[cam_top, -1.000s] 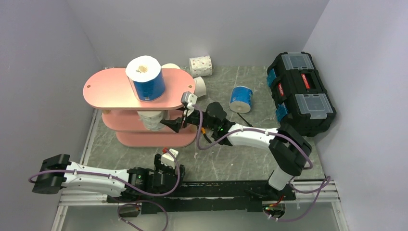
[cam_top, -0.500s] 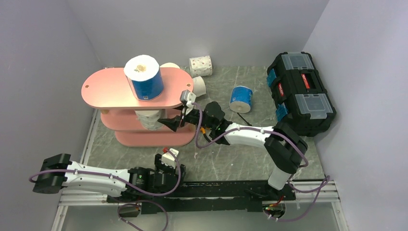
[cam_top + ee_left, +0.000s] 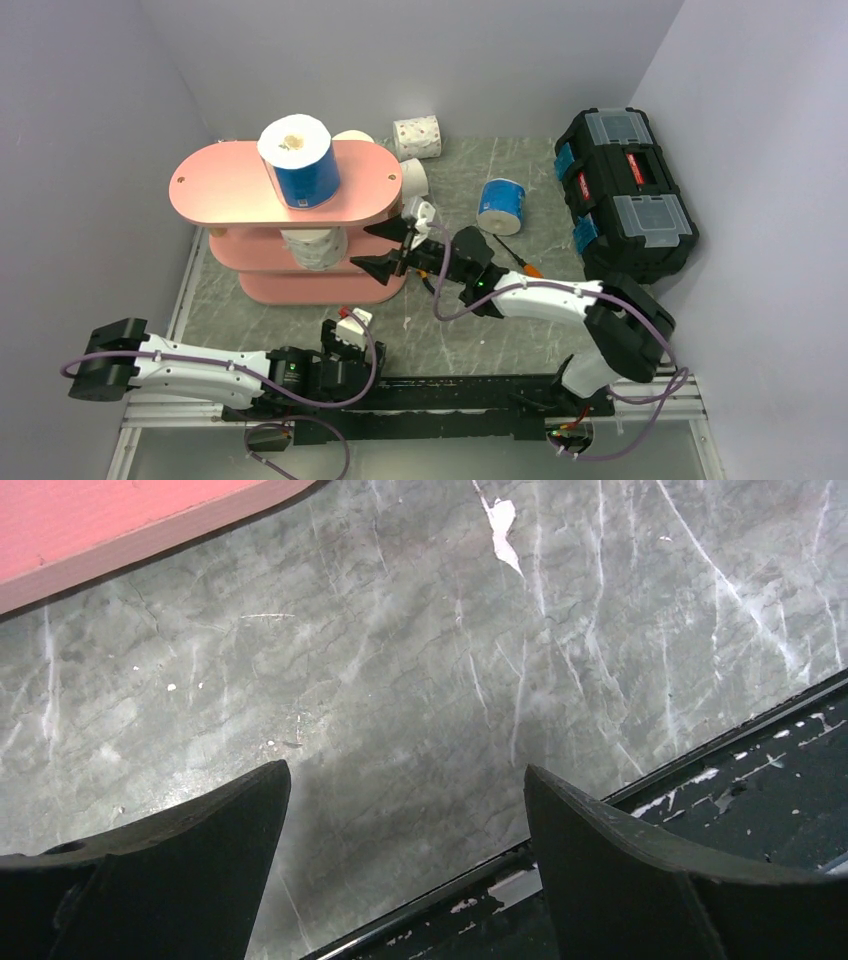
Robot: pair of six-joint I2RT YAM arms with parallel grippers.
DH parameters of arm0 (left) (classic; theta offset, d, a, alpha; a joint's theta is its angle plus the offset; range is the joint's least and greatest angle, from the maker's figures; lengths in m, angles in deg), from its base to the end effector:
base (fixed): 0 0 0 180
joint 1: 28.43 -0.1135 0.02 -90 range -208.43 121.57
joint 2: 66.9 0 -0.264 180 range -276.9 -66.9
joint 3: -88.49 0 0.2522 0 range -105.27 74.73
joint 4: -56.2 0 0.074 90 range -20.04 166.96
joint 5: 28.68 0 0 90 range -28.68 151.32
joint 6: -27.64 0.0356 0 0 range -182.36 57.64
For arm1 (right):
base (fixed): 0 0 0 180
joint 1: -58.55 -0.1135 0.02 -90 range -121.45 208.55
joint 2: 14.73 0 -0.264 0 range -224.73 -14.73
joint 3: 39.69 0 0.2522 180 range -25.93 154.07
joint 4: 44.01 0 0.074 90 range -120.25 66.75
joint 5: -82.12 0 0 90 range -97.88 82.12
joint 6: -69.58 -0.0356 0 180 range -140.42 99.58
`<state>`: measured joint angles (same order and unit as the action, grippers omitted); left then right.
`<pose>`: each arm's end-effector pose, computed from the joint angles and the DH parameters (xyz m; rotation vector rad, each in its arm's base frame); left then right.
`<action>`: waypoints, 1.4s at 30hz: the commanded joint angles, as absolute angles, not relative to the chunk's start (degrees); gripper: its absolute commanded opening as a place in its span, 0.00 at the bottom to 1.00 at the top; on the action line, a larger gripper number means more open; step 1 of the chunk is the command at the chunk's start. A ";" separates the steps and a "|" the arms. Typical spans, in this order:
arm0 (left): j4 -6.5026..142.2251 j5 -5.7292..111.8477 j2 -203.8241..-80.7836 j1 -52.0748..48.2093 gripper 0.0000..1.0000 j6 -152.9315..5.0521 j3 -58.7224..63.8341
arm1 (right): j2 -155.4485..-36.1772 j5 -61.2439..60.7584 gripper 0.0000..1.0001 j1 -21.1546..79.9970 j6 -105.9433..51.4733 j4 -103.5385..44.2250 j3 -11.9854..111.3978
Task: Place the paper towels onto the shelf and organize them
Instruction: Place the paper towel on the shelf, then adjust the shelf at the center of the board.
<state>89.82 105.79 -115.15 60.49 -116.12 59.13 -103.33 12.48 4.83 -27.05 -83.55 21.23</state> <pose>0.0276 -0.1428 0.1499 0.3705 2.1719 -0.4162 0.1924 0.2830 0.2823 -0.8645 1.1891 1.1116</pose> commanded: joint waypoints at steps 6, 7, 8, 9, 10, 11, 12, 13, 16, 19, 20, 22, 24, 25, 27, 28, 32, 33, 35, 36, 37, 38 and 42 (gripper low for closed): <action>98.76 114.89 -112.74 66.48 0.91 -116.17 49.50 | -83.26 6.17 0.72 4.66 -31.35 -81.77 13.59; 100.59 116.27 -112.76 67.32 0.91 -116.83 48.05 | -80.65 5.13 0.73 4.69 -31.74 -79.79 12.77; 102.45 117.48 -112.88 68.08 0.91 -117.61 46.72 | -78.18 4.22 0.73 4.61 -31.83 -77.88 11.82; 104.68 118.68 -113.19 68.83 0.91 -119.17 45.25 | -75.57 3.36 0.73 4.59 -31.91 -76.00 10.77; 107.91 119.83 -113.87 69.58 0.92 -121.72 43.77 | -72.96 2.57 0.73 4.58 -31.85 -74.10 9.78; 113.62 120.86 -114.84 70.33 0.93 -125.23 41.93 | -69.72 1.41 0.74 4.58 -31.77 -71.59 8.68; 119.07 121.95 -116.00 70.99 0.95 -130.49 39.35 | -67.43 0.41 0.74 4.48 -31.80 -69.69 7.86; 125.70 122.83 -117.57 71.84 0.98 -136.37 37.40 | -65.30 -0.72 0.75 4.49 -31.95 -67.67 6.98; 147.70 124.34 -123.38 74.80 1.00 -159.43 31.07 | -59.92 -4.47 0.77 4.57 -32.69 -62.25 5.04; 159.99 124.61 -129.02 77.01 0.99 -170.36 25.59 | -56.20 -7.09 0.81 4.57 -34.34 -59.07 2.97; 160.06 124.87 -129.56 77.10 0.99 -169.83 24.68 | -55.18 -7.58 0.84 4.46 -34.99 -58.27 2.29; 159.97 125.64 -128.63 77.04 0.99 -172.52 25.19 | -53.47 -7.79 0.86 4.50 -36.10 -56.90 1.11; 159.96 126.18 -126.05 77.10 0.99 -175.55 27.04 | -51.79 -7.79 0.86 4.50 -36.93 -56.18 -0.33; 159.99 126.49 -125.05 77.05 0.99 -176.27 27.86 | -50.82 -7.73 0.87 4.51 -37.42 -55.88 -0.99; 159.97 127.42 -124.34 77.05 0.99 -174.77 28.03 | -49.19 -7.74 0.87 4.50 -37.82 -55.70 -2.27; 159.92 128.07 -124.86 77.04 0.99 -173.00 27.18 | -48.48 -8.96 0.87 4.50 -37.82 -55.32 -2.64; 159.96 132.27 -130.03 77.04 0.99 -163.79 19.39 | -46.98 -10.11 0.87 4.46 -36.99 -52.62 -2.72; 159.96 133.99 -131.30 77.04 0.99 -161.92 17.22 | -46.79 -10.39 0.87 4.44 -36.83 -52.25 -2.72; 159.96 137.25 -132.42 77.05 1.00 -158.87 13.05 | -46.28 -10.98 0.87 4.51 -36.61 -51.93 -2.81; 159.96 138.73 -132.10 77.04 0.99 -157.52 11.29 | -46.15 -11.24 0.87 4.52 -36.53 -51.69 -2.81; 160.01 139.95 -131.41 77.06 0.99 -156.07 9.69 | -45.92 -11.41 0.87 4.50 -36.39 -51.43 -2.75; 160.12 141.24 -130.32 77.04 0.99 -154.38 8.13 | -45.72 -11.60 0.87 4.47 -36.19 -51.09 -2.61; 151.44 145.01 -127.20 77.05 0.99 -133.05 -0.64 | -45.19 -11.81 0.87 4.49 -35.57 -50.14 -2.22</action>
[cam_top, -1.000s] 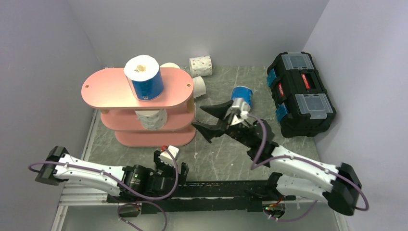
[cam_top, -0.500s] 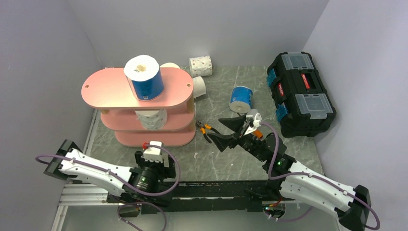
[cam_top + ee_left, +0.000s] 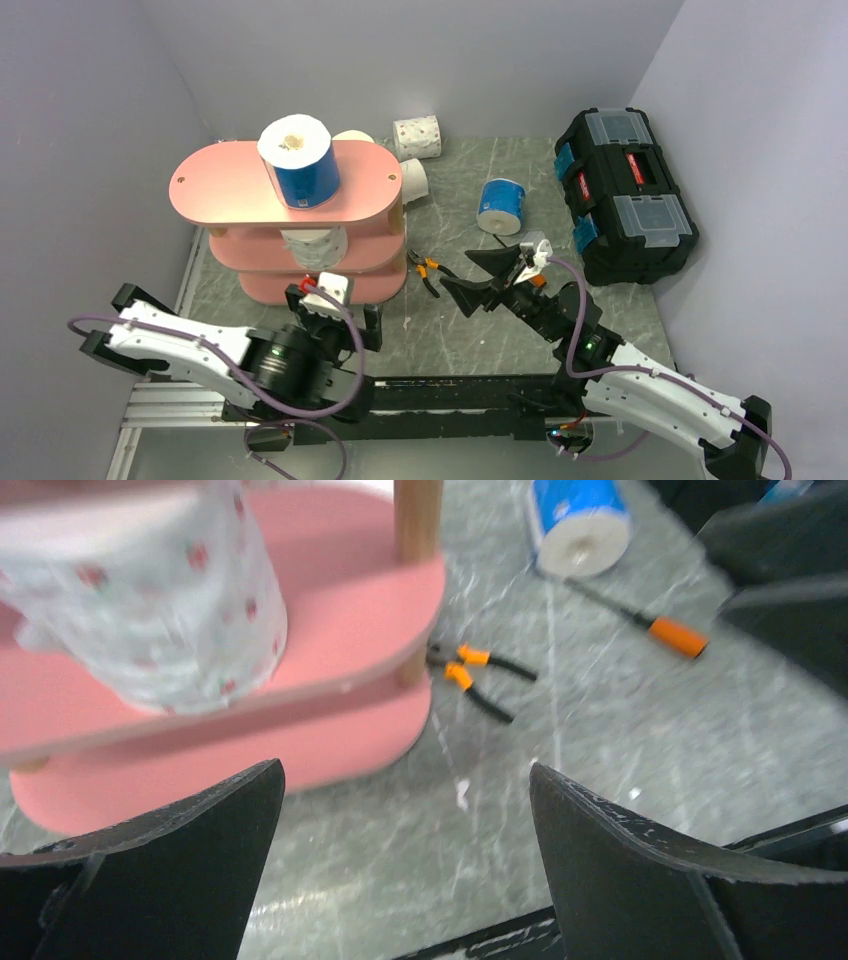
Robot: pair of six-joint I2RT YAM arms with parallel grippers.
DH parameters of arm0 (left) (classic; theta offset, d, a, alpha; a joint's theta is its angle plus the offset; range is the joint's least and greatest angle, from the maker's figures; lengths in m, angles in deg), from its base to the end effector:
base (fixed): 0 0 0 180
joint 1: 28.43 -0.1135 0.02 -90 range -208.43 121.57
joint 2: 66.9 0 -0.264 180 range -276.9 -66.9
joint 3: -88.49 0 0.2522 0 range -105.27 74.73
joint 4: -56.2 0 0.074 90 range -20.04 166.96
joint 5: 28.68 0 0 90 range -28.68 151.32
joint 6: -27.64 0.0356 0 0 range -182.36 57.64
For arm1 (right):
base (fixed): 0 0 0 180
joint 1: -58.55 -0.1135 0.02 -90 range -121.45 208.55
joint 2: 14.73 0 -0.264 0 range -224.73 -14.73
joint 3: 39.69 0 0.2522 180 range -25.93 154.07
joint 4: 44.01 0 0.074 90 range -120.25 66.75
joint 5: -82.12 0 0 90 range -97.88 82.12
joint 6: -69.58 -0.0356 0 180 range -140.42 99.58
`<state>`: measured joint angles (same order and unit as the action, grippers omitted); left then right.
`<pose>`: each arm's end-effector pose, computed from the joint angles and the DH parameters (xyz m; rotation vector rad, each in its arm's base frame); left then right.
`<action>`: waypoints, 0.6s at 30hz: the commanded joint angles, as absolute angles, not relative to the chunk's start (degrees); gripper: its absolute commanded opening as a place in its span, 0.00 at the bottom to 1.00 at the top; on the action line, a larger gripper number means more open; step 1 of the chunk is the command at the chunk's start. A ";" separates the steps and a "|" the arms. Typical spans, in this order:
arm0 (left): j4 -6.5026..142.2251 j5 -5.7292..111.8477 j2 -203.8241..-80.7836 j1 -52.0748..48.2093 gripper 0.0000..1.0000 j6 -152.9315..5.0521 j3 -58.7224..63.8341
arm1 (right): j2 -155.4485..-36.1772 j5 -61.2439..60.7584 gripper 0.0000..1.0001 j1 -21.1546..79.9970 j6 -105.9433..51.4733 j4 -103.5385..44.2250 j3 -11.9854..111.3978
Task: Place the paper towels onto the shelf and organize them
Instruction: Adjust the shelf at the center of the board.
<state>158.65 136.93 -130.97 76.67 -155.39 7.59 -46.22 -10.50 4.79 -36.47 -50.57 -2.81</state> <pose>-0.0064 -0.1560 0.3413 0.1384 1.8258 -0.2928 0.0919 0.1226 0.2978 -0.4248 1.3690 0.9847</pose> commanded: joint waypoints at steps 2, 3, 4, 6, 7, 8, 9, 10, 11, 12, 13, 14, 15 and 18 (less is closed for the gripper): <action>137.36 146.80 -125.64 77.04 0.99 -112.84 -3.33 | -45.15 -11.93 0.87 4.51 -35.25 -49.95 -1.92; 129.91 147.57 -124.76 77.04 0.99 -102.60 -3.96 | -45.08 -12.00 0.87 4.57 -35.07 -49.94 -1.87; 122.16 148.51 -123.68 77.04 0.99 -90.65 -4.23 | -45.16 -11.99 0.87 4.49 -35.02 -49.87 -1.77; 111.15 150.38 -121.81 75.81 0.99 -79.84 -4.66 | -45.42 -12.10 0.87 4.58 -35.08 -49.61 -1.61; 111.08 149.92 -121.05 74.24 0.99 -78.65 -5.69 | -45.90 -12.30 0.87 4.56 -35.28 -49.51 -1.47; 112.11 149.72 -120.25 72.90 0.99 -79.16 -6.93 | -46.46 -12.58 0.87 4.49 -35.52 -49.50 -1.41; 112.66 150.97 -119.26 72.26 0.99 -79.59 -7.11 | -47.17 -12.89 0.87 4.55 -35.72 -49.48 -1.29; 110.79 152.14 -118.19 71.76 0.99 -77.87 -6.66 | -47.81 -13.24 0.87 4.51 -35.87 -49.61 -1.17; 106.81 153.77 -116.89 71.40 0.99 -73.62 -5.56 | -48.70 -13.74 0.87 4.50 -36.03 -49.93 -1.10; 102.16 154.60 -115.58 71.03 0.99 -68.81 -4.60 | -49.60 -14.47 0.87 4.53 -36.43 -50.17 -0.90; 99.04 154.73 -114.34 70.46 0.99 -65.76 -3.88 | -50.50 -15.36 0.87 4.51 -36.79 -50.24 -0.62; 97.22 154.75 -113.07 70.08 0.99 -64.39 -3.63 | -51.56 -16.38 0.87 4.53 -36.91 -50.75 -0.42; 96.21 154.70 -112.06 69.73 0.99 -63.62 -3.56 | -52.70 -18.06 0.87 4.53 -37.07 -51.30 -0.24; 95.76 154.66 -111.09 69.28 0.99 -61.04 -5.55 | -56.42 -19.80 0.87 4.60 -37.08 -53.56 0.40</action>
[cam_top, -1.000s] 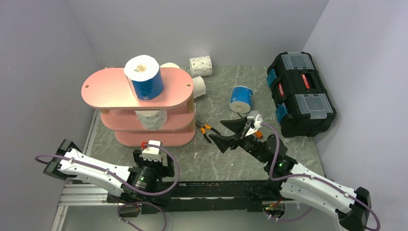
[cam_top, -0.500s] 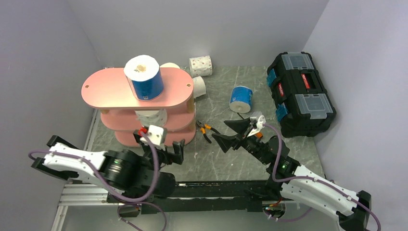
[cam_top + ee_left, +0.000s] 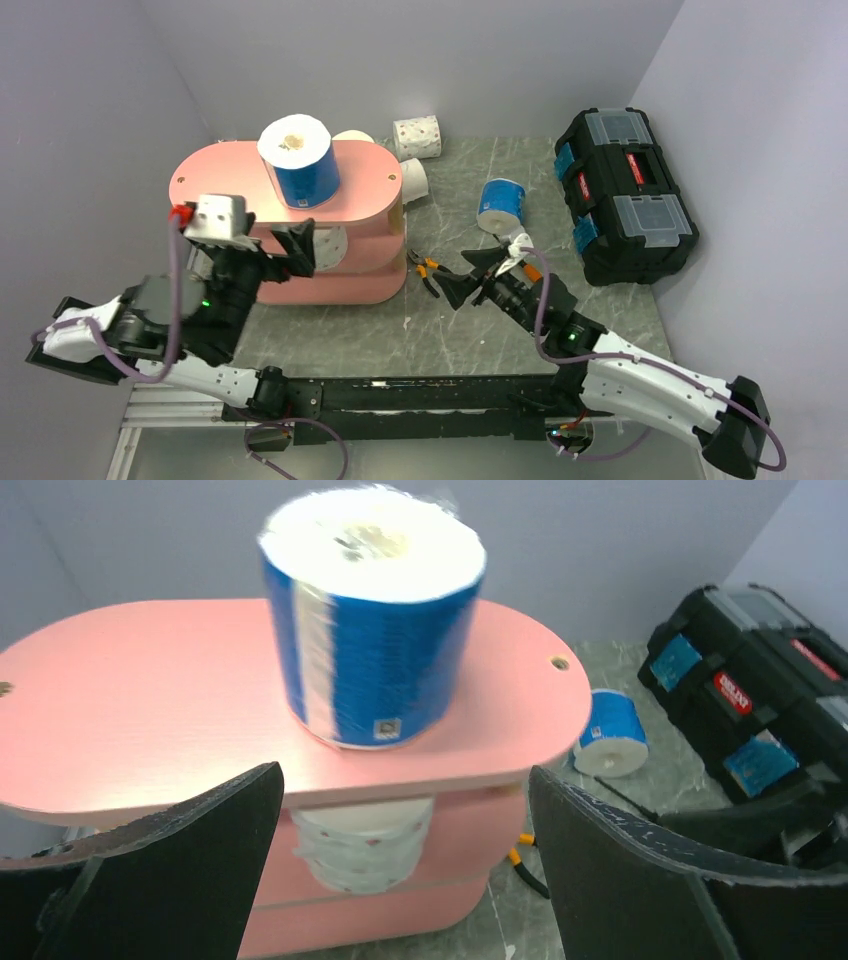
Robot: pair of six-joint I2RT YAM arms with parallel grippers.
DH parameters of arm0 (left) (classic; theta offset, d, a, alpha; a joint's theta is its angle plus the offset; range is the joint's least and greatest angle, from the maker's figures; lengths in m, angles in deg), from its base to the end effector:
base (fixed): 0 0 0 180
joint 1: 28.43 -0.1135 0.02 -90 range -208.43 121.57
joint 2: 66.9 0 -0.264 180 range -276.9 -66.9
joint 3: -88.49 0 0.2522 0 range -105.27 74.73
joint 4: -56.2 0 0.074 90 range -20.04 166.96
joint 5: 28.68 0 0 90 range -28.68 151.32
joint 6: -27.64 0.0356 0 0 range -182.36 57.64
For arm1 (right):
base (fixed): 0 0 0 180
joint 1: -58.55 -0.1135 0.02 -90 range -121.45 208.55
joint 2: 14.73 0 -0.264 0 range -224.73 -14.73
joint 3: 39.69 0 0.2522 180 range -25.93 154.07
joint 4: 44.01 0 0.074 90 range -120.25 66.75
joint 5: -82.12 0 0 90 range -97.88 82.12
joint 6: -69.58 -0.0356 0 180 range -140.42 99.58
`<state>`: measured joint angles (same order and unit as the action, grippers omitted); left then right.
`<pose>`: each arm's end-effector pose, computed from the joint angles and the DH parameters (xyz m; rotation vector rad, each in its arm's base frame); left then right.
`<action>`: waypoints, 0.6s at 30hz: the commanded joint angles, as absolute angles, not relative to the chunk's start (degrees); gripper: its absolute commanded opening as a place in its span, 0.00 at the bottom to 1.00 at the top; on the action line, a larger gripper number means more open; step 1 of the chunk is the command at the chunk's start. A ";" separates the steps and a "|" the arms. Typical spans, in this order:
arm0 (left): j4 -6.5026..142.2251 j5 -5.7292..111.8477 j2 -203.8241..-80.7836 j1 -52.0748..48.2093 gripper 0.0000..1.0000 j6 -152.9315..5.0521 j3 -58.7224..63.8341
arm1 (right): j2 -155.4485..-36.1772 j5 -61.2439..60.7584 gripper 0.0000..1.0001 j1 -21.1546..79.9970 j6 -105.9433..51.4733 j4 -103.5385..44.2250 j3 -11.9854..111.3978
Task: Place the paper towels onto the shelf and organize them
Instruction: Adjust the shelf at the center of the board.
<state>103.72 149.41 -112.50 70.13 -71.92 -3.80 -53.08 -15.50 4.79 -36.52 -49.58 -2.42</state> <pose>0.0228 -0.0878 0.4845 0.0239 1.5771 -0.2629 0.1067 0.1376 0.2811 -0.3955 1.5064 0.8772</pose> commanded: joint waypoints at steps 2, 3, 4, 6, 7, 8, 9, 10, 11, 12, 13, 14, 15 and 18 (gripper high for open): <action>102.57 154.58 -113.05 68.40 0.99 -65.47 -10.21 | -59.29 -20.30 0.87 4.63 -36.92 -55.72 0.78; 107.90 154.62 -115.31 67.96 0.99 -69.04 -13.80 | -60.60 -20.47 0.87 4.59 -36.84 -56.68 1.30; 114.18 154.65 -117.33 67.64 0.99 -73.88 -17.66 | -61.99 -20.64 0.87 4.58 -36.80 -57.83 1.75; 128.22 154.66 -121.31 65.97 0.99 -81.54 -26.73 | -64.99 -20.32 0.86 4.64 -36.42 -59.94 2.71; 133.28 154.66 -123.10 65.33 0.99 -84.56 -28.97 | -65.90 -20.20 0.86 4.67 -36.30 -61.03 3.14; 136.82 154.58 -124.57 64.14 0.99 -86.57 -33.13 | -67.58 -20.00 0.86 4.74 -36.14 -61.96 3.74; 139.72 154.57 -125.85 63.35 0.99 -87.80 -35.68 | -69.05 -19.67 0.86 4.78 -35.81 -62.73 4.44; 141.71 154.57 -126.74 62.68 0.99 -88.38 -37.63 | -70.32 -19.52 0.86 4.83 -35.60 -63.12 5.38; 142.90 154.57 -127.56 62.21 1.00 -88.53 -39.39 | -71.70 -19.42 0.86 4.86 -35.43 -63.42 6.31; 143.93 154.51 -128.15 61.97 0.99 -88.55 -40.75 | -72.93 -19.42 0.86 4.97 -35.33 -63.78 7.27; 144.65 154.44 -128.64 61.76 0.99 -88.58 -41.75 | -73.93 -19.40 0.86 5.13 -35.16 -64.34 8.07; 144.90 154.05 -128.95 61.68 0.99 -88.24 -42.29 | -74.84 -19.19 0.85 5.22 -34.98 -64.83 8.71; 144.58 153.29 -129.10 61.34 0.99 -87.52 -42.36 | -75.74 -19.14 0.85 5.37 -34.81 -65.15 9.45; 135.06 147.58 -127.99 57.46 0.99 -76.96 -38.86 | -77.40 -18.60 0.85 5.78 -34.28 -65.47 11.42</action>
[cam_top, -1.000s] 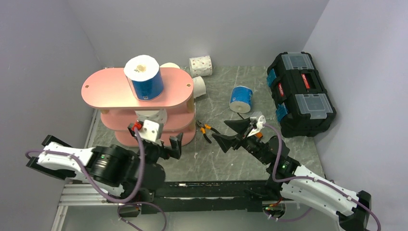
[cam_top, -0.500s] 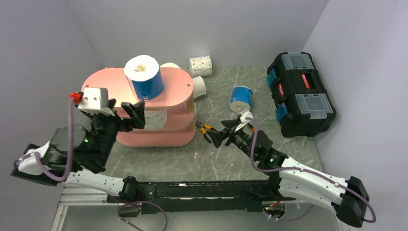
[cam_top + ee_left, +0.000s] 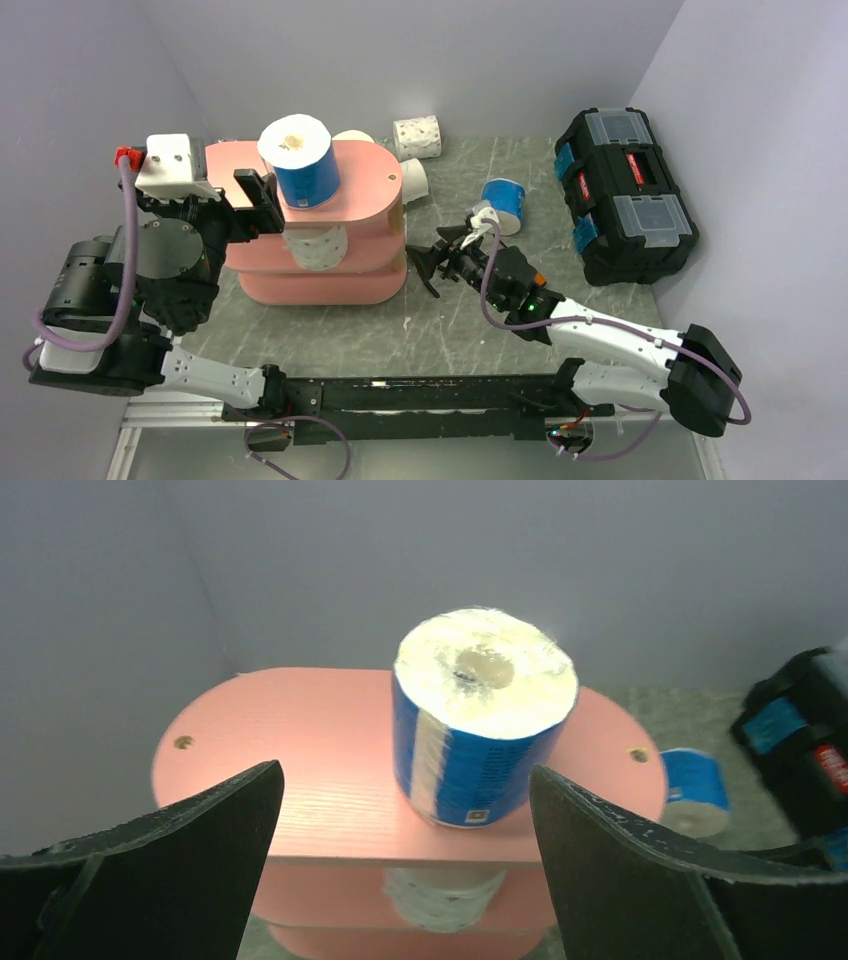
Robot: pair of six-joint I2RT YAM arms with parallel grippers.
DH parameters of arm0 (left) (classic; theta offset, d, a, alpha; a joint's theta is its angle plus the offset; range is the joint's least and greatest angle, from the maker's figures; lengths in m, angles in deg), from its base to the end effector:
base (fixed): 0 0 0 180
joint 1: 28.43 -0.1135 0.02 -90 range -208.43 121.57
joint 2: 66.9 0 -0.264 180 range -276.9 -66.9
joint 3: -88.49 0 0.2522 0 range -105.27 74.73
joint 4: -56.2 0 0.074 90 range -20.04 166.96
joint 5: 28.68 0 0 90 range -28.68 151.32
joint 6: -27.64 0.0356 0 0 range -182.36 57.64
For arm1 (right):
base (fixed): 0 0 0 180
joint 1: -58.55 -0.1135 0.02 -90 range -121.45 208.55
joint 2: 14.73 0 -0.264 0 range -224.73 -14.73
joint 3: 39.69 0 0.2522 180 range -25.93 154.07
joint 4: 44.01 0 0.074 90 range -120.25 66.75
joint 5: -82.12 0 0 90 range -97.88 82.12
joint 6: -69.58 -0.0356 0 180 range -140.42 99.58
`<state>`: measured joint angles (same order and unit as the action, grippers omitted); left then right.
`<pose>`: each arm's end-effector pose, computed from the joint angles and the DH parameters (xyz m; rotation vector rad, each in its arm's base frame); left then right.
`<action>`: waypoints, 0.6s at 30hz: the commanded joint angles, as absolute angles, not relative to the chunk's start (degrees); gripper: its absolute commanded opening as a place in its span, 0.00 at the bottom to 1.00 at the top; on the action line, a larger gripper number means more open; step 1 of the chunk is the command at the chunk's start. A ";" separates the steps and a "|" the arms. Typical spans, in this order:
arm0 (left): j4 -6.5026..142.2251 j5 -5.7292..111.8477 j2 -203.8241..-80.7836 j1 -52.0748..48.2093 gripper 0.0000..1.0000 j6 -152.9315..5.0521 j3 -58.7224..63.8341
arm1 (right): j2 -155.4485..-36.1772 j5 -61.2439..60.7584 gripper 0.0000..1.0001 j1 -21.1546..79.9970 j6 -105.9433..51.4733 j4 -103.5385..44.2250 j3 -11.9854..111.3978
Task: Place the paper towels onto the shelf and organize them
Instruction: Adjust the shelf at the center of the board.
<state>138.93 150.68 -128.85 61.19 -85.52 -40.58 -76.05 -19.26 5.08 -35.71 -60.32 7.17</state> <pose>0.0360 -0.0653 0.5588 -0.1005 1.5716 -0.1066 0.1523 0.1938 0.2857 -0.3644 1.5520 0.7945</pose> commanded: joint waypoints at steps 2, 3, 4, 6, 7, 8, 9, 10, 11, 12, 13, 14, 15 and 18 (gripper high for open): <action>102.98 136.38 -121.84 51.20 0.99 -52.06 -24.80 | -77.96 -18.37 0.85 5.95 -33.99 -65.68 12.16; 83.68 133.47 -117.32 50.32 0.99 -38.79 -15.46 | -77.93 -18.35 0.85 6.08 -33.88 -65.64 12.35; 70.69 132.83 -114.72 50.19 0.99 -31.71 -10.94 | -77.89 -18.26 0.85 6.22 -33.87 -65.80 12.40; 73.19 132.69 -115.12 49.89 0.99 -31.08 -14.33 | -77.46 -17.67 0.85 6.59 -33.64 -65.73 12.50; 73.37 131.95 -115.88 49.46 0.99 -30.16 -16.17 | -77.52 -17.30 0.85 6.75 -33.50 -65.35 12.75; 71.34 131.82 -116.46 49.17 0.99 -27.27 -17.01 | -77.70 -16.88 0.85 6.91 -33.24 -64.92 13.12; 67.43 132.06 -117.06 49.02 0.99 -23.44 -17.41 | -78.32 -16.71 0.85 7.06 -33.02 -64.53 13.58; 64.23 132.55 -117.61 49.00 0.99 -20.26 -17.57 | -78.80 -16.49 0.85 7.19 -33.04 -64.27 14.10; 61.89 133.18 -118.07 48.90 0.99 -17.37 -17.79 | -79.11 -16.30 0.85 7.31 -33.19 -64.22 14.34; 58.98 133.89 -118.27 48.80 0.99 -14.72 -17.59 | -79.15 -16.08 0.85 7.43 -33.31 -64.49 14.46; 56.16 134.63 -118.13 48.61 0.99 -11.70 -16.97 | -79.18 -15.87 0.85 7.47 -33.41 -64.74 14.34; 52.99 135.61 -117.87 48.39 0.99 -8.80 -16.19 | -79.17 -15.74 0.85 7.44 -33.32 -64.79 14.33; 50.01 136.91 -117.46 48.01 0.99 -5.94 -15.44 | -79.06 -15.75 0.85 7.41 -33.27 -64.61 14.33; 45.55 140.44 -114.97 47.06 0.99 -3.07 -12.12 | -78.69 -15.86 0.85 7.60 -33.23 -64.99 13.66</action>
